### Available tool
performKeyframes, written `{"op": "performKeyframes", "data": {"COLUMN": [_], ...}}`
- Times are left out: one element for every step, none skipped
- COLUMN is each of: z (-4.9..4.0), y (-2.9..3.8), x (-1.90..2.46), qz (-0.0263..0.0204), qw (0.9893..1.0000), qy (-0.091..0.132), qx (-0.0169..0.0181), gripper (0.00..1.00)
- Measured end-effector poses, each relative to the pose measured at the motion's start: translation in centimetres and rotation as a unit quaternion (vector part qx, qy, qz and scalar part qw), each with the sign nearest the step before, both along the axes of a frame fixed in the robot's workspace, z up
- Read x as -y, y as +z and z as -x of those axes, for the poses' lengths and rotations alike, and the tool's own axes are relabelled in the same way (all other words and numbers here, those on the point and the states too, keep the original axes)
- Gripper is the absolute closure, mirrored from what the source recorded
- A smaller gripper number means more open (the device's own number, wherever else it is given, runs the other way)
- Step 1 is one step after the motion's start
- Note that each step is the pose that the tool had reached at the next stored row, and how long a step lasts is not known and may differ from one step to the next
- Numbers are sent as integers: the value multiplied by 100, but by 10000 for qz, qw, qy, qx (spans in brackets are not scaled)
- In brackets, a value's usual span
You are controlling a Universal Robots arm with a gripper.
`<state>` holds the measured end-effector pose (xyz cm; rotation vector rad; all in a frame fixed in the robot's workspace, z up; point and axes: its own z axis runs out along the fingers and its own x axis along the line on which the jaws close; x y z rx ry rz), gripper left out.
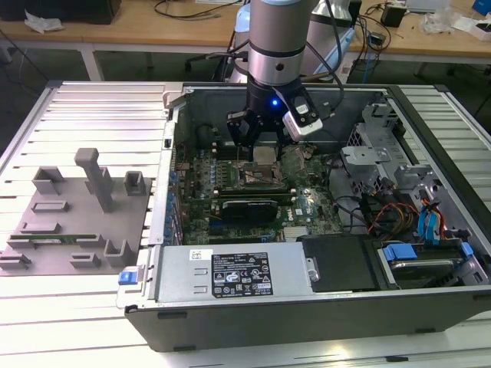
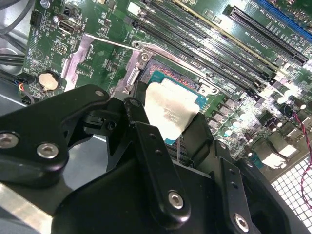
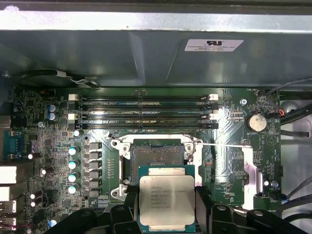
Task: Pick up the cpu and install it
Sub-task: 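Place the cpu into insertion slot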
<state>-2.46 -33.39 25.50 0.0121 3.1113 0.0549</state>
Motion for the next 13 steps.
{"op": "performKeyframes", "data": {"z": [0,0,0,0,0,0,0,0,0,0,0,0,0], "y": [0,0,0,0,0,0,0,0,0,0,0,0,0], "x": [0,0,0,0,-1,-1,-1,-1,-1,-1,-1,-1,0], "qz": [0,0,0,0,0,0,0,0,0,0,0,0,0], "qw": [10000,10000,10000,10000,10000,10000,9997,9995,9992,9990,9987,9985,9983], "qy": [0,0,0,0,-2,-74,-226,-312,-394,-452,-508,-554,-585], "qx": [0,0,0,0,0,0,0,0,0,0,0,0,0], "gripper": [45,45,45,45,45,45,45,45,45,45,45,45,45]}}
